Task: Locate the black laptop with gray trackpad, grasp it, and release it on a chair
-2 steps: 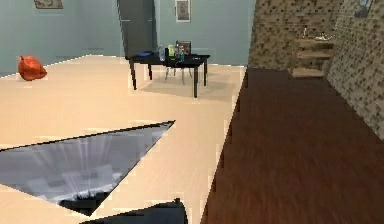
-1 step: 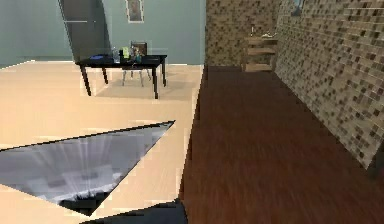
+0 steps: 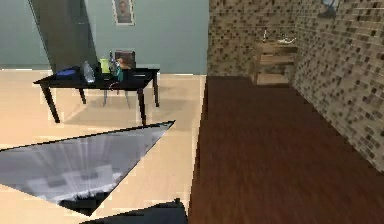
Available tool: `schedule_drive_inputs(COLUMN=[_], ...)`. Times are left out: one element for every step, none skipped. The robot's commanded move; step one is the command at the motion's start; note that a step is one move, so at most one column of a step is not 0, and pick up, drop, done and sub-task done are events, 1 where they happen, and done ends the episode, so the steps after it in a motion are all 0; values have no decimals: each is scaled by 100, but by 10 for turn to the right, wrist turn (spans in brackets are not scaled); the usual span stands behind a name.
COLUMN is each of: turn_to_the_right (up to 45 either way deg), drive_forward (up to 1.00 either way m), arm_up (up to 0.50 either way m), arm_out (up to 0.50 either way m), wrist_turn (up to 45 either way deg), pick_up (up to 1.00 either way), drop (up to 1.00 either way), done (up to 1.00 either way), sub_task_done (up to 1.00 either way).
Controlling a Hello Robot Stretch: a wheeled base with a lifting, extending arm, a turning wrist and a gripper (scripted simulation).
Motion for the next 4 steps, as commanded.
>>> schedule_drive_inputs(turn_to_the_right=[0,0,30,0], drive_forward=[100,100,0,100], arm_up=[0,0,0,0], arm_out=[0,0,0,0], wrist_turn=[0,0,0,0], pick_up=[0,0,0,0], drop=[0,0,0,0], done=[0,0,0,0], sub_task_done=[0,0,0,0])
